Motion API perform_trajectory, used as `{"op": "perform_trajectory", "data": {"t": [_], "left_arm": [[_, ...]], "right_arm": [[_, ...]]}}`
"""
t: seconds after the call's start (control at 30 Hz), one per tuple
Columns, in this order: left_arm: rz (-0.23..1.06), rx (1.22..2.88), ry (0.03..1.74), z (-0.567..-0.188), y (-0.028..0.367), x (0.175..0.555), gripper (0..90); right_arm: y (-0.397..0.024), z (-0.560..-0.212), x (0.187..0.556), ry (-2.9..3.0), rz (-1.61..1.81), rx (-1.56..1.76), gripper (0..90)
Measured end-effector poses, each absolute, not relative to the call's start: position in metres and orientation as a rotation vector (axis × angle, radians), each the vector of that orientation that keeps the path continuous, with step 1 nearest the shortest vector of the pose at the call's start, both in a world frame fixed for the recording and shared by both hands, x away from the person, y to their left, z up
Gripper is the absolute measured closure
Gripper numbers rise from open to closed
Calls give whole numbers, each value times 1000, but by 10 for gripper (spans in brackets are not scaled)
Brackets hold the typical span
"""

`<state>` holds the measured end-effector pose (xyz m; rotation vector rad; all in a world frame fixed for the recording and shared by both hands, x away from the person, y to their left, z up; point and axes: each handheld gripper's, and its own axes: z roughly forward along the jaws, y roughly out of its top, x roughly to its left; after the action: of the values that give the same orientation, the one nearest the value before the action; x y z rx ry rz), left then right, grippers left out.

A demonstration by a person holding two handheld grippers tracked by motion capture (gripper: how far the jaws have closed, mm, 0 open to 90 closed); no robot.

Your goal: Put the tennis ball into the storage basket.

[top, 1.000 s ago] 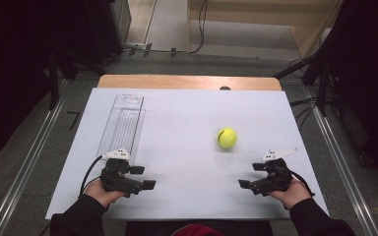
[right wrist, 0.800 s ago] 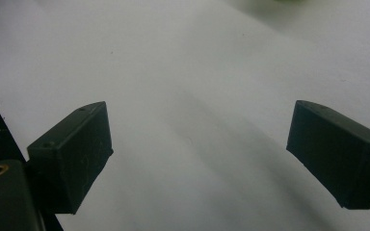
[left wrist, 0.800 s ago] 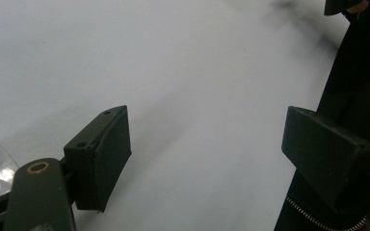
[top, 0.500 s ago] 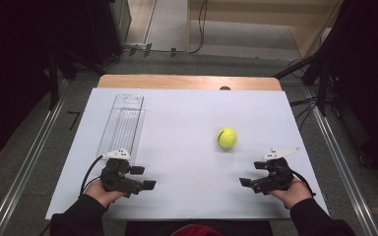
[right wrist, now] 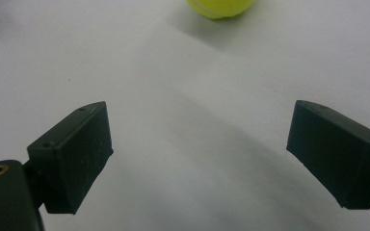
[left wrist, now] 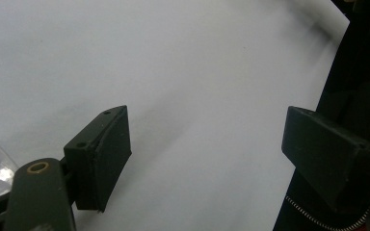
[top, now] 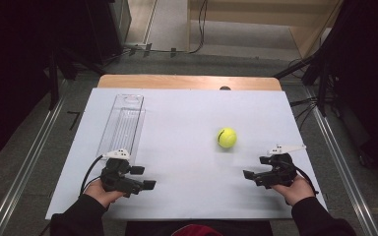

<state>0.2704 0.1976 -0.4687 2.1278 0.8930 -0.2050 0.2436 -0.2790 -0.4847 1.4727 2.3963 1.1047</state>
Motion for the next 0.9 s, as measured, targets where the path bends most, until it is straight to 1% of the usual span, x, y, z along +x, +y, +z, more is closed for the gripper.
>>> {"op": "perform_trajectory", "data": {"t": [0.9], "left_arm": [[-202,2123,894,-469,198,271,178]], "right_arm": [[-272,-477,268,2357,1140,1461,67]]}}
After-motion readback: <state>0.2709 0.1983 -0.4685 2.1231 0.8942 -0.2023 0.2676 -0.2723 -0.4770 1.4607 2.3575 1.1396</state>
